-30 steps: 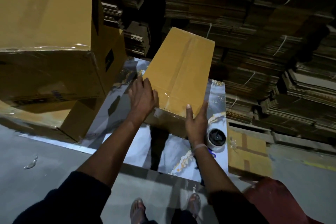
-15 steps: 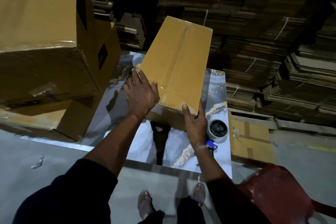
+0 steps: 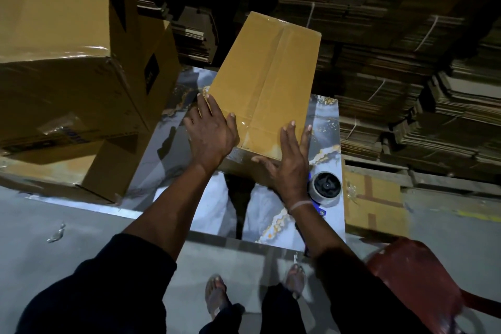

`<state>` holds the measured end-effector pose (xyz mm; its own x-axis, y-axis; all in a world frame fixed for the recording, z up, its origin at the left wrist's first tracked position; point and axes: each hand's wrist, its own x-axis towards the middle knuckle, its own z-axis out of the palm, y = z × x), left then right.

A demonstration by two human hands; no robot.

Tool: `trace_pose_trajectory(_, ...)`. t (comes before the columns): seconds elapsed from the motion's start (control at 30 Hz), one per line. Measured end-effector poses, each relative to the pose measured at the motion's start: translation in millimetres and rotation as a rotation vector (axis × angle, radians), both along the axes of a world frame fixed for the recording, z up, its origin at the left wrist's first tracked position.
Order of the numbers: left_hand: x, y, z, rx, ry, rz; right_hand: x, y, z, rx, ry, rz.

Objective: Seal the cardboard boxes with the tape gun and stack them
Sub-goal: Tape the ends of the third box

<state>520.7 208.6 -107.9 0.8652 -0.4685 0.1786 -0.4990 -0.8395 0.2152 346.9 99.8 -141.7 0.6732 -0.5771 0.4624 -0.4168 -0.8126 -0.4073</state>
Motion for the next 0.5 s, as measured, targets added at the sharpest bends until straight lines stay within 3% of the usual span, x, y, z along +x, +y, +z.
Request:
trace_pose_trajectory(0.23, 0.1, 1.8, 2.8, 0.021, 0.014, -0.023, -16.7, -13.9, 6.2, -0.052, 0.094, 0.194)
trace_pose_trajectory(0.37, 0.2, 4.7, 4.3, 0.024, 0.031, -0.040, -26.2, -21.8, 19.7, 0.141, 0.193, 0.265)
trace_pose_trajectory(0.5, 0.3, 4.4, 4.4, 0.038, 0.037, -0.044, -16.8, -10.2, 37.0, 0.320, 0.196, 0.160)
